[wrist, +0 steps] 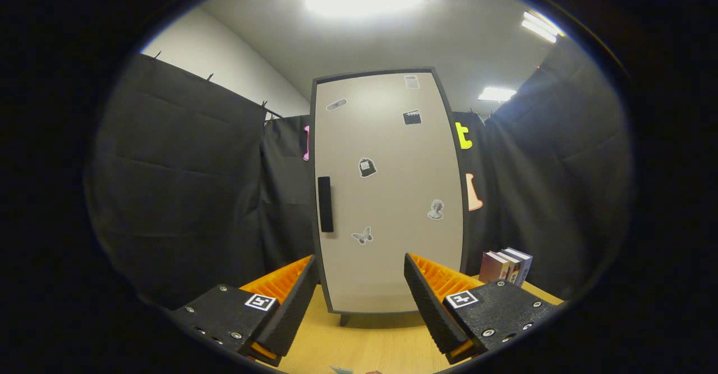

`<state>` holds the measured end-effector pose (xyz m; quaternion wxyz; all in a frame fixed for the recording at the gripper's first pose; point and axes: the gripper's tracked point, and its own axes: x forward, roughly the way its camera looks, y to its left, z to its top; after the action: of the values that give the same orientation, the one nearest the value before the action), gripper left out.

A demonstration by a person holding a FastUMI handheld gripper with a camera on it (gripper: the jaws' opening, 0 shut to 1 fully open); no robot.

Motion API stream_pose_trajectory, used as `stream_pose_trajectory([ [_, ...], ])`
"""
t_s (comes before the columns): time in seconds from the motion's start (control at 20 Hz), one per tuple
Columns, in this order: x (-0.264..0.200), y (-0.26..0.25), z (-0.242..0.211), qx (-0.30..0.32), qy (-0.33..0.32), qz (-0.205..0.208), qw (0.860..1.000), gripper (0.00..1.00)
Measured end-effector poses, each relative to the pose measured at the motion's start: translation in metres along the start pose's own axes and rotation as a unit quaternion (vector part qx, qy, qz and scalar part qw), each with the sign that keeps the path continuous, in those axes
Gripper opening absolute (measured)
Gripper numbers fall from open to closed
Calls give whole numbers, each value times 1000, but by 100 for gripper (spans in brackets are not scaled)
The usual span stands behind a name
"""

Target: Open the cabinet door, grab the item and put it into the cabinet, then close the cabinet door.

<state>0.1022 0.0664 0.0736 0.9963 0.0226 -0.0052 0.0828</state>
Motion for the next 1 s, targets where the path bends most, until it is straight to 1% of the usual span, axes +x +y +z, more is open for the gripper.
stream_pose_trajectory([
  [0.15,36,13,11,-3,-3,13,1000,94],
  [0.35,87,30,12,-14,11,24,1000,94],
  [0.5,121,42,8,-21,21,25,999,94],
  [0.85,197,60,8,-4,32,23,999,94],
  [1.0,223,64,-6,-9,62,21,998,91],
])
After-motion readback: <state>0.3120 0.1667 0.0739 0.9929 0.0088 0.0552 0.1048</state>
